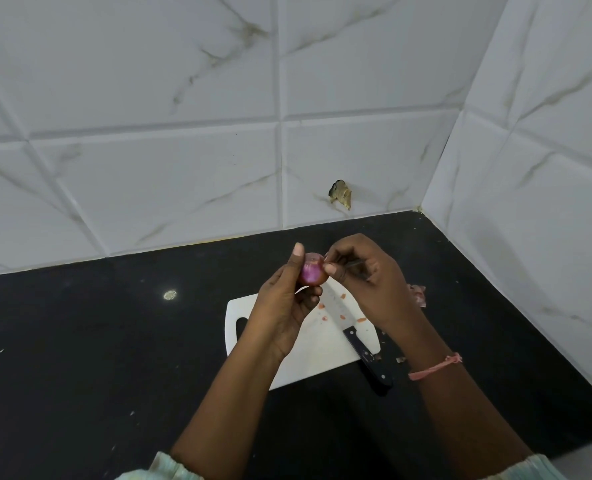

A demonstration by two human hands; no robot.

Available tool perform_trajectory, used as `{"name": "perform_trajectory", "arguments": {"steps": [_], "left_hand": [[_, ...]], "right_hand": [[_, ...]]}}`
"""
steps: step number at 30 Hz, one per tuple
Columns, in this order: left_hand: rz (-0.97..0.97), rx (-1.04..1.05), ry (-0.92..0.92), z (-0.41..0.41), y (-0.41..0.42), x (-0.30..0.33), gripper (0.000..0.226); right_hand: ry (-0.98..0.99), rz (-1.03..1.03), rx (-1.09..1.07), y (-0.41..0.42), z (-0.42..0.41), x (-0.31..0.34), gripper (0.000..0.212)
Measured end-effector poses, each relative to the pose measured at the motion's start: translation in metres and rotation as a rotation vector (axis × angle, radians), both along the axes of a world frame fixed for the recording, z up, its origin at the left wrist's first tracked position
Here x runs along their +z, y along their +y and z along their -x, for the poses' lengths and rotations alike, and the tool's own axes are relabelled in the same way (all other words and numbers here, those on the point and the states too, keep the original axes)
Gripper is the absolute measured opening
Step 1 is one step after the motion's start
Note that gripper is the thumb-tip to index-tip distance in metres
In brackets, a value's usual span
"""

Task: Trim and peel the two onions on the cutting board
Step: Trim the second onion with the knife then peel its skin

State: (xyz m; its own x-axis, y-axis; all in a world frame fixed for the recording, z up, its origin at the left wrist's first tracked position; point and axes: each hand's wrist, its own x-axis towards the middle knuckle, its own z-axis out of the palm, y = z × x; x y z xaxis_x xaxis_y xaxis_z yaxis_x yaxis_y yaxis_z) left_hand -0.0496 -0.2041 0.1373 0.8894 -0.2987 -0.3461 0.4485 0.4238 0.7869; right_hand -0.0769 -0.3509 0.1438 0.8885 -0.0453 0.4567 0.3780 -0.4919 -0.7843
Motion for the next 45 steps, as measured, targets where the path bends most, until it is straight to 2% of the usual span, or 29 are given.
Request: {"name": "perform_trajectory", "arguments": {"steps": [5, 11, 14, 17, 21, 23, 25, 27, 30, 32, 34, 37, 45], "left_hand": [[0.078, 0.005, 0.140, -0.002, -0.001, -0.001, 0.046], [0.146, -0.022, 0.194, -0.004, -0.001, -0.005, 0.052], [0.206, -0.030, 0.232, -0.005, 0.000, -0.006, 0.052], [0.273, -0.035, 0.279, -0.005, 0.002, -0.006, 0.050], [0.339, -0.049, 0.331, -0.007, 0.002, -0.005, 0.048], [0.342, -0.062, 0.338, -0.006, 0.002, -0.006, 0.048], [0.300, -0.072, 0.304, -0.006, 0.002, -0.007, 0.046], [0.243, -0.062, 0.230, -0.006, 0.002, -0.009, 0.041], [0.178, -0.060, 0.087, -0.005, 0.001, -0.008, 0.030], [0.147, -0.073, 0.008, -0.002, 0.001, -0.005, 0.029], [0.121, -0.079, -0.052, 0.000, 0.000, -0.003, 0.029], [0.093, -0.061, -0.117, 0.003, -0.001, 0.000, 0.030], [0.110, -0.012, -0.178, 0.003, -0.002, 0.003, 0.037]], "right_hand": [[-0.013, 0.023, 0.068, -0.006, 0.002, 0.001, 0.018], [0.088, 0.007, 0.073, -0.023, 0.005, 0.000, 0.015], [0.143, -0.107, 0.036, -0.029, 0.010, 0.000, 0.010], [0.214, -0.266, -0.116, -0.035, 0.011, -0.003, 0.009], [0.348, -0.095, -0.418, -0.046, 0.001, -0.029, 0.014], [0.343, 0.002, -0.514, -0.047, -0.001, -0.040, 0.019], [0.263, 0.128, -0.590, -0.043, 0.000, -0.045, 0.014], [0.173, 0.144, -0.603, -0.036, 0.004, -0.041, 0.010], [0.088, 0.059, -0.419, -0.019, 0.008, -0.027, 0.013], [0.069, 0.024, -0.259, -0.006, 0.010, -0.014, 0.017], [0.048, 0.012, -0.196, 0.003, 0.010, -0.006, 0.018], [0.003, -0.043, -0.216, 0.008, 0.009, -0.003, 0.015], [-0.104, -0.013, -0.251, 0.009, 0.004, -0.008, 0.010]]}}
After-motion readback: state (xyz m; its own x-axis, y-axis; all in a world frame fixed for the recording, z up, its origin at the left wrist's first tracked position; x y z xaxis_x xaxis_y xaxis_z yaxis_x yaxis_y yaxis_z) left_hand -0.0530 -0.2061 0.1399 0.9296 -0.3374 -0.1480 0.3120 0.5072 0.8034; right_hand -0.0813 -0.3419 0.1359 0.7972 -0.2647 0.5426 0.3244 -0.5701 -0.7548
